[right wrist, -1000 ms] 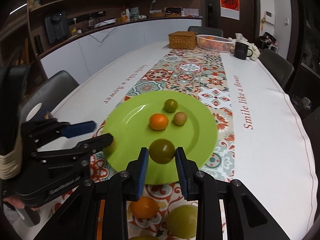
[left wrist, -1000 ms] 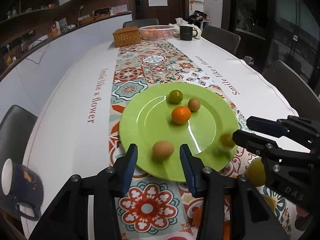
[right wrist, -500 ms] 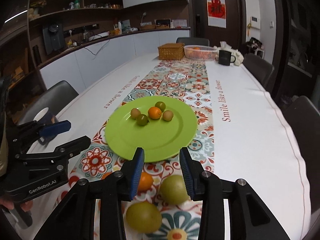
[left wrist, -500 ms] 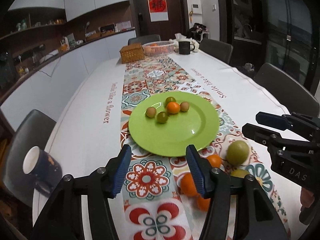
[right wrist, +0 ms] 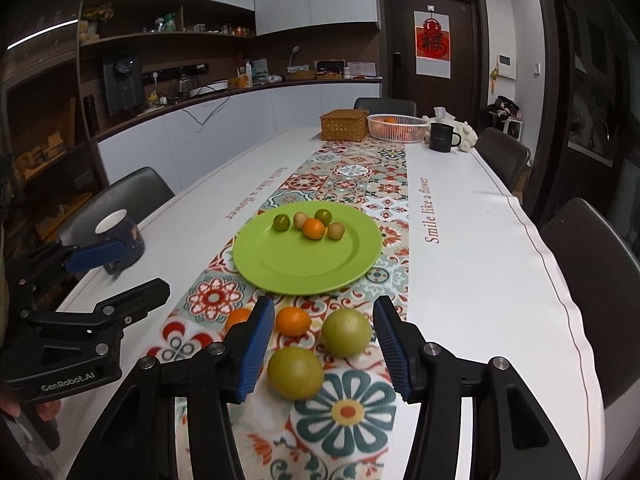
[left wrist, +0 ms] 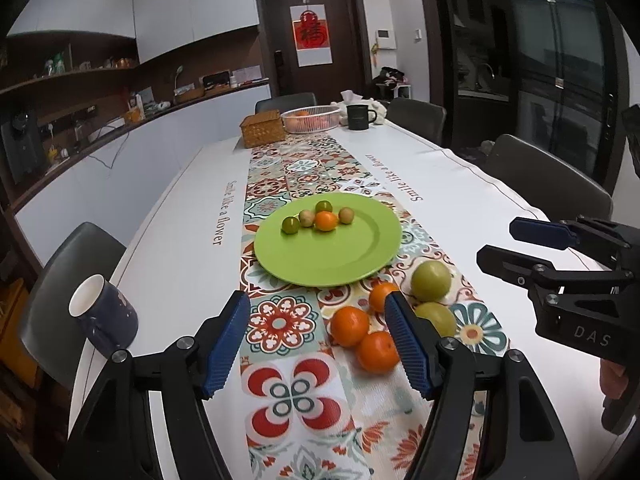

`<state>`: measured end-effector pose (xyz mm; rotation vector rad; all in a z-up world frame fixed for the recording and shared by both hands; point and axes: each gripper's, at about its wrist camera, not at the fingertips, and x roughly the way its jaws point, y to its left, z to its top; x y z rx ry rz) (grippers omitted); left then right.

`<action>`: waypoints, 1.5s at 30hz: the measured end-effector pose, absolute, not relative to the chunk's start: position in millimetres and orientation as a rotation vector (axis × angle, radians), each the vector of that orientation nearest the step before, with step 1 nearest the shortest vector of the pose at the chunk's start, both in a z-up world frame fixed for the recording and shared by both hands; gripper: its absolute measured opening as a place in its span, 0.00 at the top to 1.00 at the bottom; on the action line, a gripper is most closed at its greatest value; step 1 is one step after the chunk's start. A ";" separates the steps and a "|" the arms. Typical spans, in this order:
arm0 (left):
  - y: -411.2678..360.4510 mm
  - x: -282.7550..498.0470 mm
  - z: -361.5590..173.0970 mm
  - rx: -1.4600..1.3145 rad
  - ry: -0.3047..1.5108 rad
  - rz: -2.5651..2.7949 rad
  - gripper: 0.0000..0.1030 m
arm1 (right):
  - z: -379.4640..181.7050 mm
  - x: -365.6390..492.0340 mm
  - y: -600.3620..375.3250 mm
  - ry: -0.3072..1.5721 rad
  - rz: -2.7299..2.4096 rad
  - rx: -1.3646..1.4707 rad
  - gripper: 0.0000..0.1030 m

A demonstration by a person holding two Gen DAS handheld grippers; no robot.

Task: Organize fruits
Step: 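Move both open grippers toward the loose mandarins and yellow-green pears, then grasp the large yellow-green pear with the right gripper while the left gripper grasps a mandarin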

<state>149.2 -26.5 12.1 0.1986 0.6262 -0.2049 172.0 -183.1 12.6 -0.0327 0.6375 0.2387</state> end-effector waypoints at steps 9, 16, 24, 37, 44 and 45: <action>-26.5 120.5 4.7 0.206 0.582 -0.231 0.32 | 8.8 144.3 -176.7 0.618 0.256 -0.117 0.45; -29.0 109.7 -0.9 0.229 0.544 -0.260 0.32 | 2.8 136.5 -170.9 0.620 0.297 -0.168 0.45; -37.7 113.7 -19.7 0.283 0.570 -0.335 0.32 | -12.0 140.6 -166.2 0.663 0.326 -0.215 0.45; -45.4 146.2 -56.2 0.295 0.683 -0.387 0.36 | -49.8 168.1 -158.1 0.770 0.377 -0.237 0.45; -49.2 162.2 -75.7 0.285 0.747 -0.414 0.40 | -67.0 181.6 -155.3 0.815 0.401 -0.250 0.45; -49.4 163.7 -77.4 0.285 0.751 -0.415 0.41 | -68.0 183.4 -154.9 0.818 0.404 -0.252 0.45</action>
